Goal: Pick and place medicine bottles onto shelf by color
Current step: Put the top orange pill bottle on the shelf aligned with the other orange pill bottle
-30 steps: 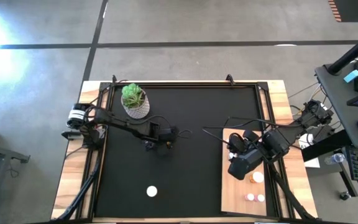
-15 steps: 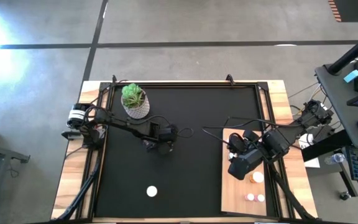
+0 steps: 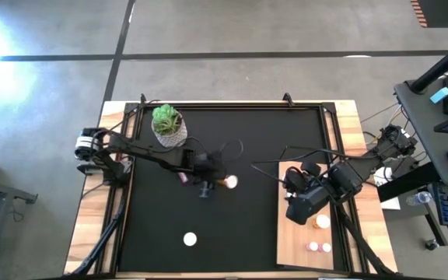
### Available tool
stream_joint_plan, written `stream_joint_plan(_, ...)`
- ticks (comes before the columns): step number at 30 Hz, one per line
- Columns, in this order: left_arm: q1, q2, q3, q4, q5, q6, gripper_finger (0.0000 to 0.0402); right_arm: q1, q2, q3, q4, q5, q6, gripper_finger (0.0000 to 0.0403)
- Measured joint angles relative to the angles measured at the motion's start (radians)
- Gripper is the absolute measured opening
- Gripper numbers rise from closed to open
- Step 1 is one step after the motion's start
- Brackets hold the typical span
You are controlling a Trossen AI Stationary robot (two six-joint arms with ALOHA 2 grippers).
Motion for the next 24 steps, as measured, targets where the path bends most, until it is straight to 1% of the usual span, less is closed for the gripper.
stream_joint_plan(2,0.000,-0.018,0.002,0.082,0.000,-0.128,0.0166,0.000,0.000,0.000,0.040,0.036,-0.069,0.0185)
stream_joint_plan(4,-0.004,-0.030,0.002,0.142,-0.003,-0.224,0.0166,-0.002,0.000,0.000,0.093,0.076,-0.146,0.0185)
stream_joint_plan(8,-0.029,-0.048,0.002,0.242,-0.078,-0.431,0.0166,-0.025,0.000,0.000,0.210,0.165,-0.233,0.0185)
stream_joint_plan(10,-0.046,-0.051,0.001,0.271,-0.102,-0.499,0.0166,-0.049,0.000,0.000,0.235,0.200,-0.237,0.0185)
stream_joint_plan(13,-0.082,-0.064,0.001,0.289,-0.146,-0.520,0.0166,-0.085,0.000,0.000,0.246,0.210,-0.248,0.0185)
stream_joint_plan(15,-0.106,-0.072,0.001,0.325,-0.200,-0.520,0.0166,-0.111,0.000,0.000,0.247,0.196,-0.253,0.0186)
stream_joint_plan(18,-0.126,-0.078,0.001,0.343,-0.257,-0.521,0.0166,-0.160,0.000,0.000,0.264,0.106,-0.294,0.0195)
stream_joint_plan(22,-0.137,-0.078,0.001,0.343,-0.282,-0.547,0.0166,-0.215,0.000,0.000,0.349,0.007,-0.365,0.0220)
stream_joint_plan(24,-0.142,-0.078,0.001,0.344,-0.283,-0.554,0.0166,-0.234,0.000,0.000,0.387,-0.009,-0.399,0.0236)
